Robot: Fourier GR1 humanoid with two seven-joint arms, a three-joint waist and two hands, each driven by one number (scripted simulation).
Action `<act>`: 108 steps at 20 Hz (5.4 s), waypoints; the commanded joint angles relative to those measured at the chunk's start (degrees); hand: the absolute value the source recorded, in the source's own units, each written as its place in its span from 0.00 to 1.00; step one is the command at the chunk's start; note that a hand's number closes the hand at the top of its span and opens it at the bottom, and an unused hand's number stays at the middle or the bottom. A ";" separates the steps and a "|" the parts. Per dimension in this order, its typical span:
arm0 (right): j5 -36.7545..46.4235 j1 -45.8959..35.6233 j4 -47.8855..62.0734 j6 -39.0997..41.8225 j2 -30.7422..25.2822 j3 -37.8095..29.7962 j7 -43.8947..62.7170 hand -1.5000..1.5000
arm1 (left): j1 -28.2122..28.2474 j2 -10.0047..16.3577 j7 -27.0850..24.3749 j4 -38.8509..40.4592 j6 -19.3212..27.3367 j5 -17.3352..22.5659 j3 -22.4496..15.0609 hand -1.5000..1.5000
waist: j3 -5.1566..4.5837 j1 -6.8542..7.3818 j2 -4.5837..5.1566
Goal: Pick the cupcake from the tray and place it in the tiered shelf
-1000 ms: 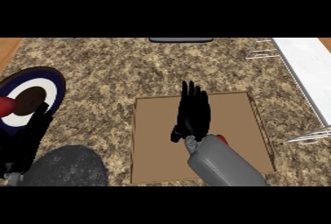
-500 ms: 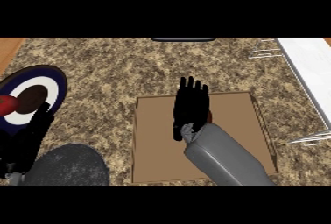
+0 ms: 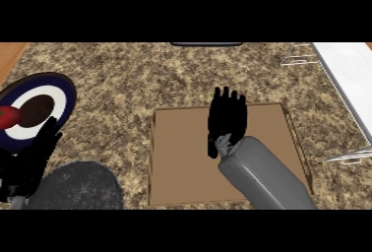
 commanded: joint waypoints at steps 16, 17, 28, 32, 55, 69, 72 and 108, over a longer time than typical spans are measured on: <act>10.61 3.34 9.06 1.28 2.98 -8.61 -4.55 0.00 | -2.98 -1.92 3.02 0.79 -4.70 -2.99 5.50 0.50 | 0.04 0.51 0.24; 10.86 7.58 5.31 1.67 0.98 -7.82 -4.87 0.00 | 0.07 -3.52 2.59 -1.83 -3.13 -4.67 3.64 0.50 | 0.05 0.40 0.16; 15.57 7.73 7.28 0.75 3.27 -7.44 -9.77 1.00 | -2.17 -4.05 4.89 -0.28 -6.39 -5.73 7.68 0.50 | 0.04 0.43 0.22; 18.55 6.62 5.13 1.50 2.75 -6.93 -9.52 1.00 | 1.46 -3.03 7.93 -7.02 -7.34 -5.17 8.52 0.50 | 0.06 0.65 0.11; 32.80 -24.40 14.05 -22.08 0.94 -43.29 19.59 1.00 | -2.26 -8.10 3.43 -0.27 -4.71 -9.54 5.92 0.50 | -0.05 1.25 0.33; 50.34 -38.82 7.96 -14.67 0.85 -48.04 19.54 1.00 | -1.68 -5.76 5.73 -1.99 -7.75 -6.98 8.72 0.50 | -0.03 0.94 0.09; 53.42 -39.77 7.60 -13.30 -1.09 -49.93 17.76 1.00 | 0.50 -7.20 3.53 -2.08 -6.83 -8.98 7.37 0.50 | -0.03 0.75 0.05; 58.29 -30.51 11.92 -10.32 -15.85 -70.53 1.31 1.00 | -1.90 -6.59 3.84 0.19 -9.95 -9.33 11.57 0.50 | 0.03 0.34 0.24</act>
